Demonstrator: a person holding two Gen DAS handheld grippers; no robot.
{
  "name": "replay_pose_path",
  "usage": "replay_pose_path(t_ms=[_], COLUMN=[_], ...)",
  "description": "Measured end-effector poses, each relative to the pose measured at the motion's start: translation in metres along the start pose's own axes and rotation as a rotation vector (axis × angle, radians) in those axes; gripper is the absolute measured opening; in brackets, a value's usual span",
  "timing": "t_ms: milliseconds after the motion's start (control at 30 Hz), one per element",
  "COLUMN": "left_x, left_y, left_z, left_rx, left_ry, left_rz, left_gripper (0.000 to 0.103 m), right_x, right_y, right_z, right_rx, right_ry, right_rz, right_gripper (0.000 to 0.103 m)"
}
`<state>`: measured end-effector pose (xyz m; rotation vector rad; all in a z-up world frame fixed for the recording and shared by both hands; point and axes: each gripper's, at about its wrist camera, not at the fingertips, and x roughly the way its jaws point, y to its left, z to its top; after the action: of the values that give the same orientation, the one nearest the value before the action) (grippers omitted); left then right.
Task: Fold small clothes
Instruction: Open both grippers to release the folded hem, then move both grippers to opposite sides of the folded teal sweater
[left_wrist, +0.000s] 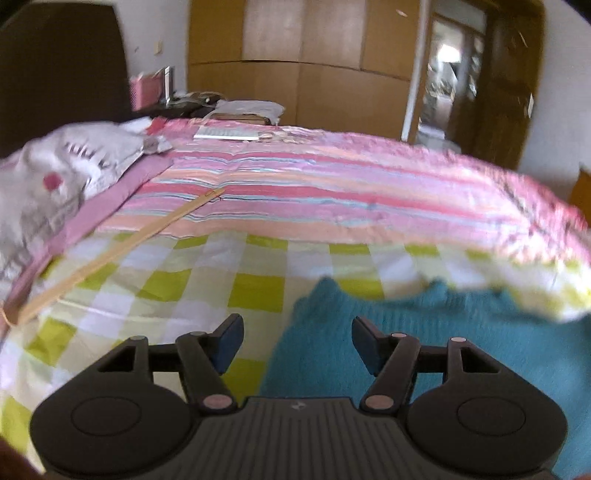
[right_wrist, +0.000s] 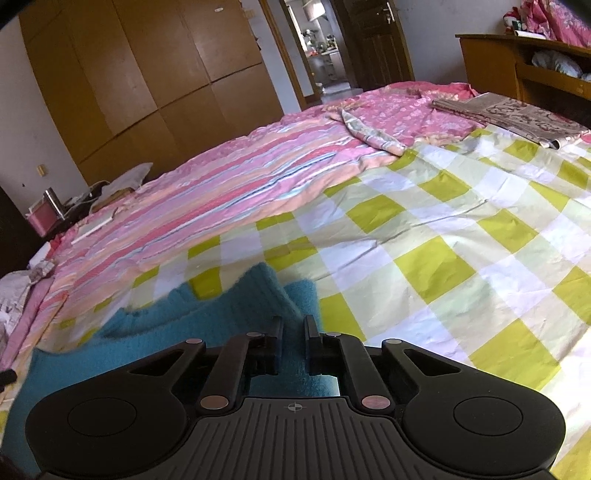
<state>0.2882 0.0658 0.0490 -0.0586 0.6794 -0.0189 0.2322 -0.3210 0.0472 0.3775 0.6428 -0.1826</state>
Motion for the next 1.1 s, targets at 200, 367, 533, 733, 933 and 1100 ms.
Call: replay_pose_path(t_ms=[200, 367, 533, 733, 933, 1100], left_x=[0.013, 0.000, -0.026, -0.049, -0.052, -0.054], left_y=[0.002, 0.009, 0.024, 0.042, 0.056, 0.056], left_z=[-0.022, -0.025, -0.037, -0.061, -0.081, -0.087], left_rx=[0.020, -0.025, -0.066, -0.111, -0.206, -0.215], left_ry=[0.064, 0.061, 0.054, 0.064, 0.091, 0.092], left_rz=[0.040, 0.033, 0.020, -0.002, -0.036, -0.032], left_gripper=[0.070, 0.069, 0.069, 0.069, 0.071, 0.071], right_x=[0.009, 0.009, -0.015, -0.052, -0.040, -0.038], right_y=[-0.004, -0.001, 0.000, 0.019, 0.013, 0.011], right_z=[-0.007, -0.007, -0.006, -0.027, -0.053, -0.050], right_rx=[-0.029, -0.052, -0.032, -0.133, -0.169, -0.134], right_ry=[0.026, 0.044, -0.006, -0.063, 0.014, 0.024], right_rz=[-0.049, -0.062, -0.047, 0.025, -0.008, -0.025], right_gripper=[0.008, 0.019, 0.020, 0.019, 0.010, 0.009])
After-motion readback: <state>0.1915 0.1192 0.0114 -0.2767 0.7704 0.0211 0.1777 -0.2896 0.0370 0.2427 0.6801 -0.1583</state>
